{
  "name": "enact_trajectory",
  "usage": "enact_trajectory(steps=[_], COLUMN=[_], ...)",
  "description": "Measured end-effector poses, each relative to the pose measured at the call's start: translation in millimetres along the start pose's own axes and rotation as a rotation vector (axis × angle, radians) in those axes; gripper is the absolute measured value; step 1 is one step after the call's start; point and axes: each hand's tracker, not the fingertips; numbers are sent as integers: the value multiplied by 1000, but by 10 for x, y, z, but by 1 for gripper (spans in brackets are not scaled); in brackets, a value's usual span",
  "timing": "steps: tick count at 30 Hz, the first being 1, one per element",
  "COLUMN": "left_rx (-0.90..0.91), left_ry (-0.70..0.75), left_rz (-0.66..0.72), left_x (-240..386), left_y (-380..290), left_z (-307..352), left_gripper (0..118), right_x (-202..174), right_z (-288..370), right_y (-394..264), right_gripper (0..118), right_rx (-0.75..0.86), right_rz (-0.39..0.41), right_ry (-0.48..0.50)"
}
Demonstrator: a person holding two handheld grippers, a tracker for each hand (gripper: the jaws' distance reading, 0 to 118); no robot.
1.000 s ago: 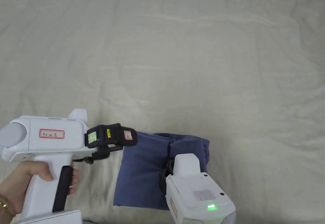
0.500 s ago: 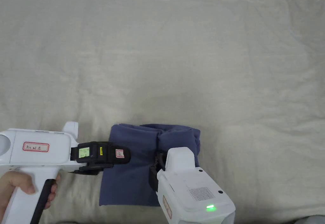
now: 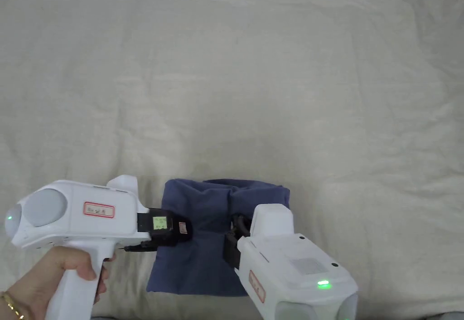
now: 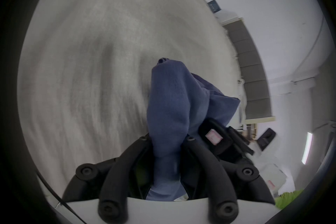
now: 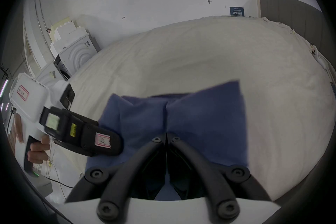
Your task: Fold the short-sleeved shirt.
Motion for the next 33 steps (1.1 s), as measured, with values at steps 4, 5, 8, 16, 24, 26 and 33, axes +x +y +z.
enact_trajectory(steps=[4,5,8,16,24,26,33], left_rx=[17,18,52,144,228,212,209], left_ry=[12,9,87,425,666,738,989], left_rz=[-35,-54,-101,-44,231,259,262], left_x=[226,261,294,-387,-1527,-1790,-2354], left_y=[41,63,99,370,778,891,1277], left_z=[207,299,615,1688,2382,2497,2749], left_gripper=[19,19,19,19,19,19,19], right_x=[57,88,227,623,907,967,1081], right_z=[580,724,1129,1882,2031,2031,1946], right_y=[360,462,761,1320,1534,1578,1693], right_gripper=[0,0,0,0,0,0,0], right_rx=[156,194,285,483,524,524,496], right_rz=[77,96,95,139,125,98,31], right_ry=[52,54,50,-36,-215,-257,-366])
